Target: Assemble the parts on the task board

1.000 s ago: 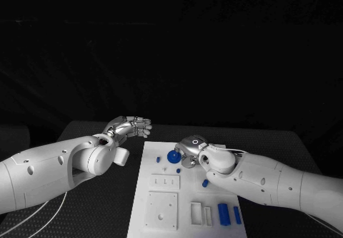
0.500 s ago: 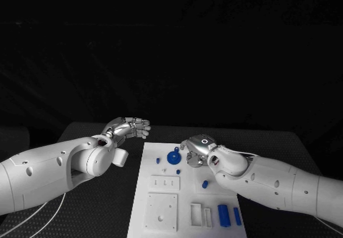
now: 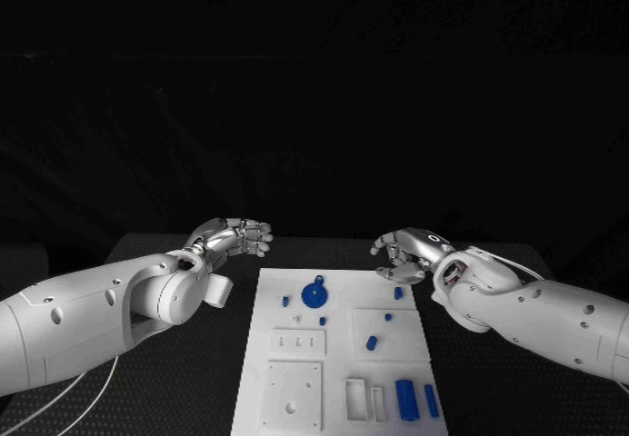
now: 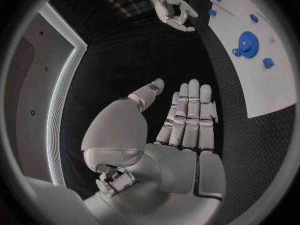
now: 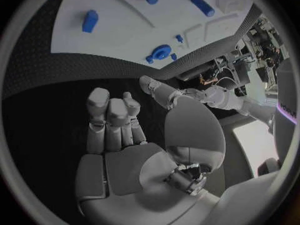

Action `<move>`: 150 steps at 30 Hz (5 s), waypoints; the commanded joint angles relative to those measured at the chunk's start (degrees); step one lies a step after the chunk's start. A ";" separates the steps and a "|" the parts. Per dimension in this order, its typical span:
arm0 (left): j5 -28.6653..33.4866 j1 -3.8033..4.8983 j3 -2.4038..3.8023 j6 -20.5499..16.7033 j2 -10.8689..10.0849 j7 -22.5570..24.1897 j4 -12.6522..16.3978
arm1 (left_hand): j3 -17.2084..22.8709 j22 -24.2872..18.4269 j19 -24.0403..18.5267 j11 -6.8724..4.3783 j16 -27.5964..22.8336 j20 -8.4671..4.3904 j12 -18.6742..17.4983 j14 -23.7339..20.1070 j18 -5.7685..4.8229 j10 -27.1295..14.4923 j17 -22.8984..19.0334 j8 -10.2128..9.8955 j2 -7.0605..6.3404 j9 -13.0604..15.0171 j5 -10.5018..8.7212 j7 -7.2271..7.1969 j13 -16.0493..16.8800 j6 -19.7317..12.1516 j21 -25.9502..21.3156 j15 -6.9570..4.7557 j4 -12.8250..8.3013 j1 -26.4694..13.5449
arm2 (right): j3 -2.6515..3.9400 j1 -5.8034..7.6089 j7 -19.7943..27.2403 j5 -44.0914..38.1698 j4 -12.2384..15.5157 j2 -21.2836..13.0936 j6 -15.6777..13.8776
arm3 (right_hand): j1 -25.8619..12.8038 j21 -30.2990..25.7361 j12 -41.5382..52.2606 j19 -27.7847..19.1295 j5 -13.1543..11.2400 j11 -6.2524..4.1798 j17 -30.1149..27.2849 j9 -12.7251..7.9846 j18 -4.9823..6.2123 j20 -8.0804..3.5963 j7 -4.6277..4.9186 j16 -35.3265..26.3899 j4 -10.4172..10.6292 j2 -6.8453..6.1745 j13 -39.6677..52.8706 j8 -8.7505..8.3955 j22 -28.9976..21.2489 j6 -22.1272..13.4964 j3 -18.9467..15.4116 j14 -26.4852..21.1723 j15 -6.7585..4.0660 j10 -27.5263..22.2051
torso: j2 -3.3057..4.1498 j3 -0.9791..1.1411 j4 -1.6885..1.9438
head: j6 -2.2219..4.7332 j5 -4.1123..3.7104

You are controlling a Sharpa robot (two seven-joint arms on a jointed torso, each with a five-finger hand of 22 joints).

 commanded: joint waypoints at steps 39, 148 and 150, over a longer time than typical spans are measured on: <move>-1.20 -0.02 0.02 2.34 0.36 0.92 0.22 | 0.16 1.09 -0.68 -0.07 -0.67 0.01 -0.24 0.34 0.73 0.27 0.37 -0.19 -0.04 0.08 -0.01 -0.05 0.05 0.20 0.39 -0.10 -0.28 -0.36 | -0.08 -5.90 9.31 11.07 -11.89 1.81 5.91 | 2.10 -1.00 0.84 -2.12 -6.29 0.59 1.16 -0.29 2.51 -0.36 1.63 -0.72 -0.97 3.25 -0.09 -0.62 0.75 -0.09 -10.87 -1.18 0.25 -2.71 | -0.39 0.54 -1.43 | -1.39 -1.42; -14.70 0.03 0.04 8.36 1.17 -10.48 0.49 | -2.26 1.43 4.91 -4.83 5.11 -3.78 4.40 7.87 1.21 10.04 6.20 1.41 -1.34 0.88 -1.67 -3.19 4.41 7.70 6.94 -4.30 4.02 -5.58 | 0.94 -3.22 -4.25 2.06 -2.64 2.60 3.03 | 2.15 0.83 1.88 -1.14 -6.29 -3.13 2.27 2.72 2.51 -0.34 -2.29 -0.56 -3.57 8.46 -0.17 5.15 0.84 11.89 -2.08 -0.33 -3.17 -0.28 | -0.86 0.44 -1.88 | -1.99 -0.50; -15.70 0.03 0.04 8.48 1.47 -12.01 0.73 | -2.51 1.46 5.52 -5.39 6.40 -4.37 5.00 8.60 1.18 11.18 7.07 1.07 -1.66 0.70 -1.72 -3.24 5.28 7.94 8.23 -4.90 4.26 -5.84 | 0.94 -2.35 -5.82 0.80 -1.11 2.71 3.82 | 2.18 0.84 1.88 -1.11 -6.29 -3.16 2.28 2.73 2.51 -0.36 -2.33 -0.55 -3.62 8.39 -0.15 5.17 0.82 11.95 -2.01 -0.31 -3.20 -0.25 | -0.95 0.44 -1.96 | -1.77 -0.35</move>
